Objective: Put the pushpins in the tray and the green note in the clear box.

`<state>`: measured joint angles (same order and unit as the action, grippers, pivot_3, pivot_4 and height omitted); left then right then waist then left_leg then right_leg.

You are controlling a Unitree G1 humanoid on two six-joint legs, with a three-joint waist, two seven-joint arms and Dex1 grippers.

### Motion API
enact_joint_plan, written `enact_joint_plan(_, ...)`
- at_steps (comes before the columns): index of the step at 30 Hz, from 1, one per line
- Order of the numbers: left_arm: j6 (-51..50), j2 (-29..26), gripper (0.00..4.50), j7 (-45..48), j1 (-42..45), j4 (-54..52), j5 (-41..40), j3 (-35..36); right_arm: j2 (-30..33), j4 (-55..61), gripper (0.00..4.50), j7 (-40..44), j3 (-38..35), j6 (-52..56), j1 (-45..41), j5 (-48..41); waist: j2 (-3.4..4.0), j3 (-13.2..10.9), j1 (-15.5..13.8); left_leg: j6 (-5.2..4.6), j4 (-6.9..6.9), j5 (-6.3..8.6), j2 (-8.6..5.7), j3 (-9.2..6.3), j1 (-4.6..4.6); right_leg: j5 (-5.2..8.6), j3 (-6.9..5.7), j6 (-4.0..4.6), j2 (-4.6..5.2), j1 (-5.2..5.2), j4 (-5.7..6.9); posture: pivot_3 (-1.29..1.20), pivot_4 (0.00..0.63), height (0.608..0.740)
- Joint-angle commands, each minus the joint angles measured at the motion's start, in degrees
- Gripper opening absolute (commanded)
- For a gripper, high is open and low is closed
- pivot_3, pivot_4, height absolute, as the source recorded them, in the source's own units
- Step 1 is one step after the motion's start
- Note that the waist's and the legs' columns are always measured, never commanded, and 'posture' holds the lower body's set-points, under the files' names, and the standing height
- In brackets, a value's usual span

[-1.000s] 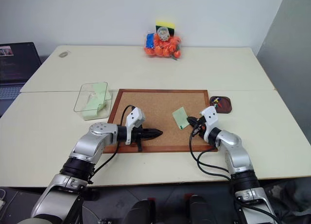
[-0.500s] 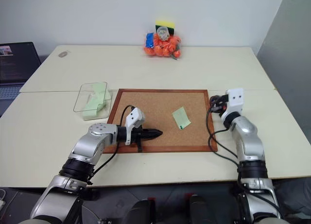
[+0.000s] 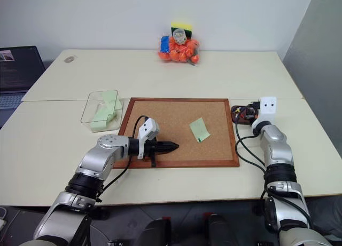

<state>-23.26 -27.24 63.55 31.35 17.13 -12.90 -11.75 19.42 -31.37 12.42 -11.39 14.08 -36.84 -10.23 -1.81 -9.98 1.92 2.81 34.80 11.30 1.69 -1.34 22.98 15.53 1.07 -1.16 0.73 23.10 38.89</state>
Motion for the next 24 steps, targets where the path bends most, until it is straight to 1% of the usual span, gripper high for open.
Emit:
enact_joint_plan(1,-2.0,-1.0,0.0,0.2,-2.0,1.3,1.8,-1.8,0.8,0.5,2.44,-0.2,-1.2,-1.7,-1.6,-0.3,0.0,0.0,0.0,0.0,0.0,0.0,0.0,0.01,0.0,0.0,0.0,0.0,0.0,0.0,0.0,0.0,0.15,0.74)
enact_joint_plan(5,-2.2,-1.2,0.0,0.3,-2.1,1.1,1.8,-1.8,0.6,0.8,3.26,-0.2,-1.1,-1.5,-1.0,-0.3,0.0,0.0,0.0,0.0,0.0,0.0,0.0,0.0,0.0,0.0,0.0,0.0,0.0,0.0,0.0,0.0,0.15,0.74)
enact_joint_plan(6,-2.2,-1.2,0.0,0.3,-2.1,1.1,1.8,-1.8,0.5,0.8,3.4,-0.2,-1.0,-1.5,-0.8,-0.1,0.0,0.0,0.0,0.0,0.0,0.0,0.0,0.0,0.0,0.0,0.0,0.0,0.0,0.0,0.0,0.0,0.15,0.74)
enact_joint_plan(7,-2.3,-1.2,0.0,0.3,-2.1,1.0,1.8,-1.8,0.6,0.8,3.67,-0.4,-0.8,-1.6,-0.7,0.1,0.0,0.0,0.0,0.0,0.0,0.0,0.0,0.0,0.0,0.0,0.0,0.0,0.0,0.0,0.0,0.0,0.15,0.74)
enact_joint_plan(11,-2.5,-1.2,0.0,0.3,-2.1,0.8,1.8,-1.8,0.4,3.1,4.38,1.9,-0.4,-2.9,0.5,-0.6,0.0,0.0,0.0,0.0,0.0,0.0,0.0,0.0,0.0,0.0,-0.01,0.0,0.0,0.0,0.0,0.0,0.15,0.74)
enact_joint_plan(13,-2.6,-1.2,0.0,0.3,-2.3,0.6,1.8,-1.9,0.1,8.7,4.38,8.4,1.4,-3.3,3.3,-3.0,0.0,0.0,0.0,0.0,0.0,0.0,0.0,0.0,0.01,0.0,-0.01,0.0,0.0,0.0,0.0,0.0,0.15,0.74)
enact_joint_plan(14,-2.7,-1.2,0.0,0.4,-2.3,0.5,1.8,-1.9,0.3,12.2,4.38,12.6,3.0,-3.5,5.2,-4.0,0.0,0.0,0.0,0.0,-0.01,0.0,0.0,0.0,0.01,0.0,-0.01,0.0,0.0,0.01,0.0,0.0,0.15,0.74)
enact_joint_plan(16,-2.8,-1.2,0.0,0.4,-2.3,0.4,1.7,-1.9,1.2,17.6,4.38,18.3,6.0,-2.9,8.7,-4.8,0.0,0.0,0.1,-0.01,-0.02,0.0,0.01,-0.01,0.02,0.01,-0.01,0.0,-0.02,0.01,-0.01,0.0,0.15,0.74)
enact_joint_plan(21,-2.8,-1.4,0.0,0.4,-2.6,0.1,1.7,-2.1,2.6,28.0,4.38,27.7,11.2,1.4,14.9,-8.4,0.01,0.0,0.2,-0.02,0.01,0.01,0.04,-0.03,0.01,0.01,-0.01,0.0,-0.05,0.0,-0.01,0.0,0.15,0.74)
enact_joint_plan(24,-2.8,-1.5,0.0,0.5,-3.0,-0.3,1.7,-2.2,2.1,31.4,4.38,30.2,13.9,2.7,16.0,-9.0,0.01,0.0,0.3,-0.02,0.01,0.01,0.04,-0.03,0.0,0.02,-0.02,0.0,-0.05,0.0,-0.01,0.0,0.15,0.74)
